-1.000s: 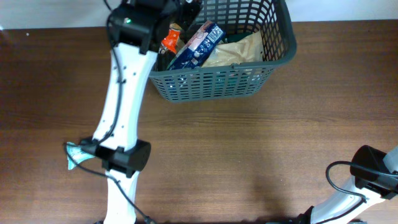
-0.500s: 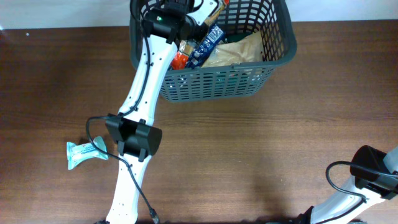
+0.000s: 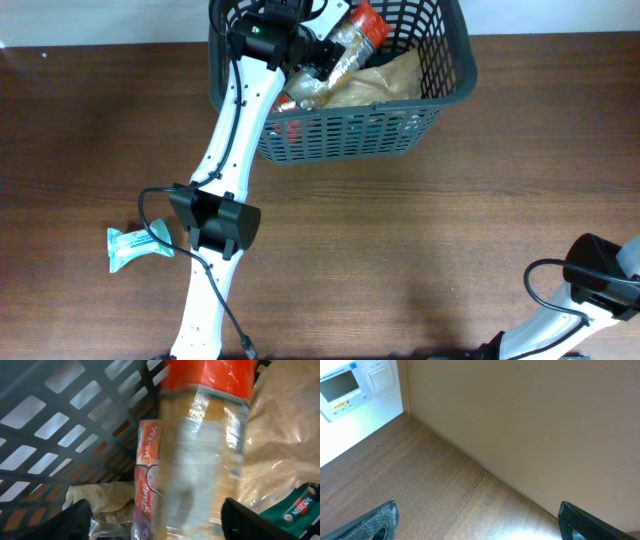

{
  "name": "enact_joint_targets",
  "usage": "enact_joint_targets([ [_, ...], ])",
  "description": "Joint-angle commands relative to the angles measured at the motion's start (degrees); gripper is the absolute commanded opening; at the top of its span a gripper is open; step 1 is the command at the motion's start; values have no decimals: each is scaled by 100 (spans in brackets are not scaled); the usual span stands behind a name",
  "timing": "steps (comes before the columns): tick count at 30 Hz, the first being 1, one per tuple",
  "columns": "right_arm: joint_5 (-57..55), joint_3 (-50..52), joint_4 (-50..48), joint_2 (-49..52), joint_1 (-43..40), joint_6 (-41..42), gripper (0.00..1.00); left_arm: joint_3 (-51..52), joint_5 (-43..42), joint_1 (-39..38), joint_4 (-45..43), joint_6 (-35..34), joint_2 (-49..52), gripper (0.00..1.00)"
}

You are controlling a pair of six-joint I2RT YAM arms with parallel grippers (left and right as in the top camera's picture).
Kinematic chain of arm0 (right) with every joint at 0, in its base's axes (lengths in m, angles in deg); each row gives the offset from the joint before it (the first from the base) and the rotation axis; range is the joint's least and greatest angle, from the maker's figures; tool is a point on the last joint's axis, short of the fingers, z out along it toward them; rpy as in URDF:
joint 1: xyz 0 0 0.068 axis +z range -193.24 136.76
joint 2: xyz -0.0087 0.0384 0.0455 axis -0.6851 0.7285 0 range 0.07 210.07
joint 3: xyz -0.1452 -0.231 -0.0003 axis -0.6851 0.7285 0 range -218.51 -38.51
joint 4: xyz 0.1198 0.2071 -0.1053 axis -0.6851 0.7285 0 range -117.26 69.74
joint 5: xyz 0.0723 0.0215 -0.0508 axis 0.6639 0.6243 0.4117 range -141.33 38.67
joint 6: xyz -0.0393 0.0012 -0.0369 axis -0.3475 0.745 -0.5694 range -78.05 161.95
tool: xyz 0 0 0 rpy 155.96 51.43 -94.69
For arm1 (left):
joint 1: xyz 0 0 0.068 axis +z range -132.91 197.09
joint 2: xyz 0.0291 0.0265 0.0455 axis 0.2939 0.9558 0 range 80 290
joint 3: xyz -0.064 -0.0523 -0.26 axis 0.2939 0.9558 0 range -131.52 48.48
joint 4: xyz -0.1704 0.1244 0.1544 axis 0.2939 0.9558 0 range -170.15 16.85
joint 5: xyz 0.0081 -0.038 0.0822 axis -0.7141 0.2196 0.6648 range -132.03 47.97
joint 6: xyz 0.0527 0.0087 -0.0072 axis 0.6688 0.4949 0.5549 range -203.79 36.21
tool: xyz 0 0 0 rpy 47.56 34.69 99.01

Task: Pack container
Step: 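Release the pasta packet into the basket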

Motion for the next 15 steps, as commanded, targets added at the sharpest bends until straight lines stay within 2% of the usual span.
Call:
enact_joint_targets([
  [1, -44, 24, -2, -35, -15, 72, 99, -111, 278, 35, -74, -2, -330, 79],
  [5, -44, 24, -2, -35, -15, 72, 99, -227, 780, 37, -129, -4, -588, 79],
  [8, -44, 24, -2, -35, -15, 72, 99, -470, 1287, 46, -129, -26, -903, 87],
  [15, -44, 24, -2, -35, -15, 72, 99, -1121, 2559, 269, -31, -326, -2090, 87],
])
